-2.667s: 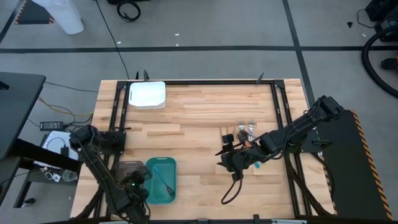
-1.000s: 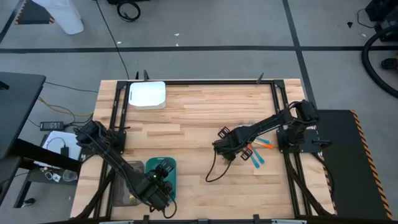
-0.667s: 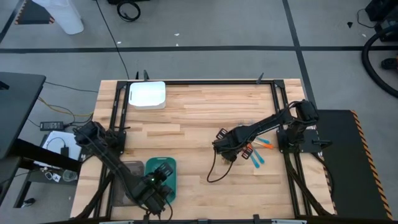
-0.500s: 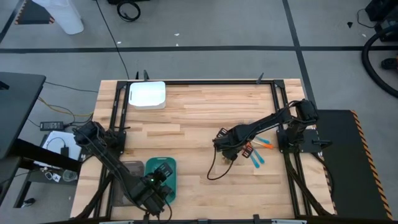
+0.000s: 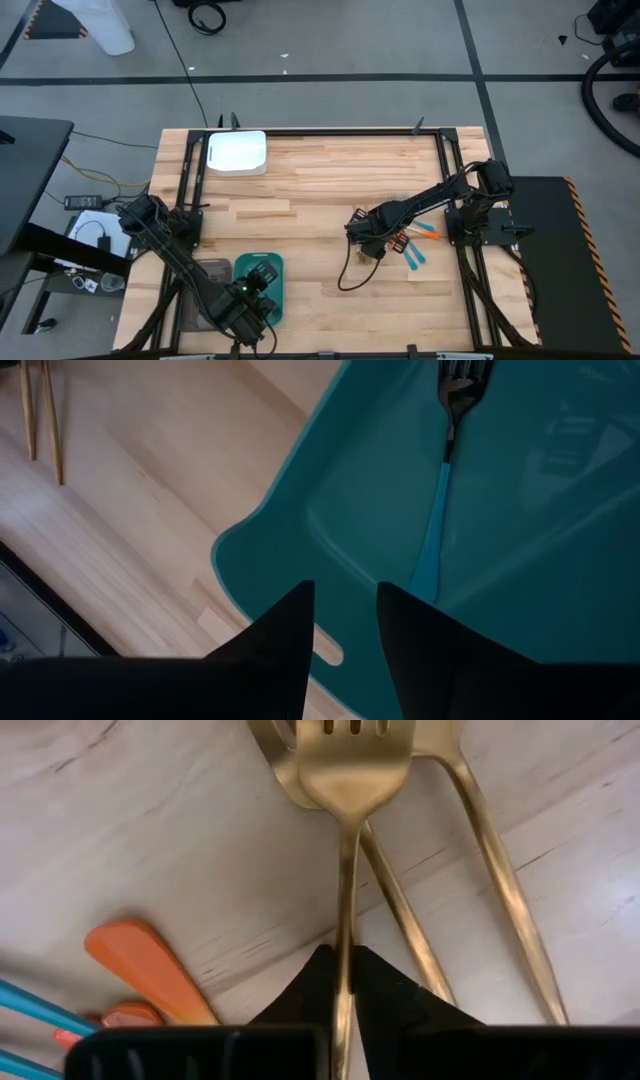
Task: Sort silverware by color (type)
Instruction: Put the gold fork into the black bin
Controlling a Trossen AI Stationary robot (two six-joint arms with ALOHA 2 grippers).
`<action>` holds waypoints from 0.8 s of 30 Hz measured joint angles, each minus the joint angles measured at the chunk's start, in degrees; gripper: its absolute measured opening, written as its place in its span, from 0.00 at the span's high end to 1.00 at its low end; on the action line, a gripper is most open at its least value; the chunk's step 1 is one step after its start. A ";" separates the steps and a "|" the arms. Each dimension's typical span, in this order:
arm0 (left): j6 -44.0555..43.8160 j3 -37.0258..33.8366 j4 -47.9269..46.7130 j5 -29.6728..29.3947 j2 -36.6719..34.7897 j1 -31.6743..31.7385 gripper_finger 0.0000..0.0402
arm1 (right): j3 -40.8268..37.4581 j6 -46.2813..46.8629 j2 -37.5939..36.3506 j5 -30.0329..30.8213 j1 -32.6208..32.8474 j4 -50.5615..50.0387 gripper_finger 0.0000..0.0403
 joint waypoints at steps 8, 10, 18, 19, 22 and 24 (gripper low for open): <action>-0.45 0.00 0.24 0.00 0.00 -0.02 0.70 | -0.15 0.39 -0.33 3.29 1.63 0.21 0.92; -0.43 0.00 0.38 0.00 0.00 -0.02 0.70 | -0.28 0.40 -0.97 4.55 2.45 0.78 0.93; 1.53 0.00 0.61 -2.53 0.00 0.11 0.70 | -0.17 3.35 -4.84 10.10 6.71 2.07 0.93; 1.62 0.00 0.61 -3.07 0.00 0.15 0.70 | -0.17 3.77 -5.14 10.75 7.29 2.17 0.93; 1.70 0.00 0.79 -4.51 0.00 0.57 0.70 | -0.17 5.13 -5.84 12.97 8.89 2.76 0.93; 1.70 0.00 1.93 -5.34 0.00 1.17 0.70 | -0.17 6.21 -6.33 13.83 9.85 3.71 0.93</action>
